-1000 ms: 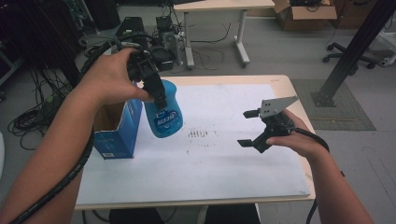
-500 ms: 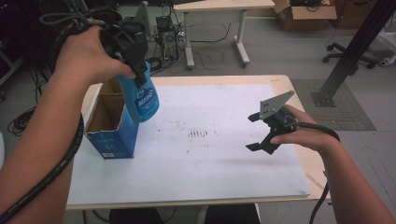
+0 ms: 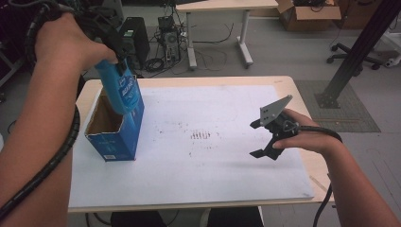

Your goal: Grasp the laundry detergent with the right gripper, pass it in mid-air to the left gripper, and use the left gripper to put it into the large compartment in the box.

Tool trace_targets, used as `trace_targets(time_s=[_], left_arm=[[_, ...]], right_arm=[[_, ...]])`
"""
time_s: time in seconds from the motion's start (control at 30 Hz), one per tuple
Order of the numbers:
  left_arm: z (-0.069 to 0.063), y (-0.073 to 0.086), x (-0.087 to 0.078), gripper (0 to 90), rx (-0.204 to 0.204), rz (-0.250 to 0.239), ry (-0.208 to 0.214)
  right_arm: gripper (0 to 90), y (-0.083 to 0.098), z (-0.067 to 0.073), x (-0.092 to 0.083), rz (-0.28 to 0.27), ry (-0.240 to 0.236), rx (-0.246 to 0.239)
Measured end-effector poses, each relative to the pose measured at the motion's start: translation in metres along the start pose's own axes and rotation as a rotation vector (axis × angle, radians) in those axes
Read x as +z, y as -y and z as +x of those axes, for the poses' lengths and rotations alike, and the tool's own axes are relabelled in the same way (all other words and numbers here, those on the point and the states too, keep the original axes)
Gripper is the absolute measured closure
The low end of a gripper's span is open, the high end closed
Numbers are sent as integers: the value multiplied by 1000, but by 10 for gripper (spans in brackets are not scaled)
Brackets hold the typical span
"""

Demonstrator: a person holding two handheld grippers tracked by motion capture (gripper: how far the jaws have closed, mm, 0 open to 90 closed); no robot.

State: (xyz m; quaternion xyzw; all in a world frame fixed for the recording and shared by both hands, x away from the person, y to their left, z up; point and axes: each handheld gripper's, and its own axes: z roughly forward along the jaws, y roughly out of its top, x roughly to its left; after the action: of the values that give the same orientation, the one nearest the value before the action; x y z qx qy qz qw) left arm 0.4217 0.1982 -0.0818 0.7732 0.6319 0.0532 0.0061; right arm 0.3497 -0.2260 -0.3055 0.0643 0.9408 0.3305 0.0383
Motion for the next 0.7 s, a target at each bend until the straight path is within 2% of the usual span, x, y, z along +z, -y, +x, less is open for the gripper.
trace_targets(time_s=[0.17,0.3,0.43,0.7], left_arm=[[19,-1,-1,384,-90,-1,18],[29,0,-2,383,-145,-3,-3],[36,2,2,383,-177,6,-28],[54,6,13,383,-221,19,-15]], right_arm=[[23,2,1,4,9,-7,-2],[24,2,1,6,13,-11,-6],[24,1,1,7,-1,0,2],[25,3,1,8,-3,-1,12]])
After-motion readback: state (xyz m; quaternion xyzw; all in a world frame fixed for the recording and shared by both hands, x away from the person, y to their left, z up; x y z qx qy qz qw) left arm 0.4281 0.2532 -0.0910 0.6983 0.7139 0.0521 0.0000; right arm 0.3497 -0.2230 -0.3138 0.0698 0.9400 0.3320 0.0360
